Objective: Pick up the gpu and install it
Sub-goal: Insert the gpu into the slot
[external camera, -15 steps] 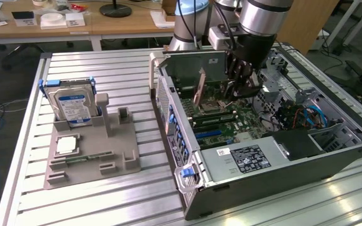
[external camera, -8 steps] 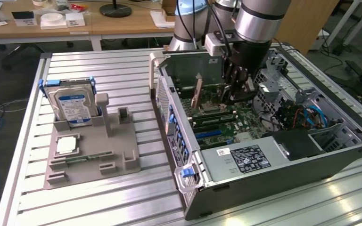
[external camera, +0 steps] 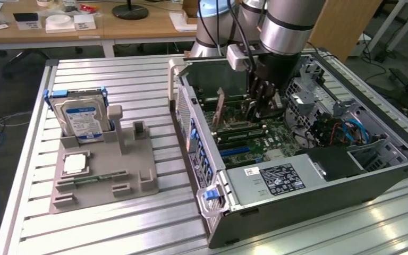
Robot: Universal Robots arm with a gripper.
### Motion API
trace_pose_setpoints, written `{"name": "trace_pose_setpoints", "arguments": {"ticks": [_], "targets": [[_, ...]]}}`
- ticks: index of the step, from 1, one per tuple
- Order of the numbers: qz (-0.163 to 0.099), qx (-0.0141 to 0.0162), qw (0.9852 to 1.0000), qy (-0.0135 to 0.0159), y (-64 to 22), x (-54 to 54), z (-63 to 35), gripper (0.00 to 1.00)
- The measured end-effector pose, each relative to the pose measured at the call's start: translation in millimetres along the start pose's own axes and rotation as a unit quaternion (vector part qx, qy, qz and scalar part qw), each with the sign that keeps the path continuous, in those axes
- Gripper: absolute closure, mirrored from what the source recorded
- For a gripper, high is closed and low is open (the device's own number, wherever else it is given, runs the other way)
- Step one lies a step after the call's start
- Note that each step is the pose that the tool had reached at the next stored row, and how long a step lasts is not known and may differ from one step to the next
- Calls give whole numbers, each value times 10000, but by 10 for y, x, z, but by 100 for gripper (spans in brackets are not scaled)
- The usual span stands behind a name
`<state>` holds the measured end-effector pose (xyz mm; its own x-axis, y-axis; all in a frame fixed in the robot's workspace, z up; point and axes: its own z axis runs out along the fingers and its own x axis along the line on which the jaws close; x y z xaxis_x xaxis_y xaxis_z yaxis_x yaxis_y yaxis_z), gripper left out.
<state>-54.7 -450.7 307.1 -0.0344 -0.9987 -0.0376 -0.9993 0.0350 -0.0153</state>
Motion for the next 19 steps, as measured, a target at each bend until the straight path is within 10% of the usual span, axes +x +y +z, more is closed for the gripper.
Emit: {"name": "trace_pose_setpoints", "arguments": {"ticks": [19], "targets": [[0,-3,10000,0,86,77,258,72]]}}
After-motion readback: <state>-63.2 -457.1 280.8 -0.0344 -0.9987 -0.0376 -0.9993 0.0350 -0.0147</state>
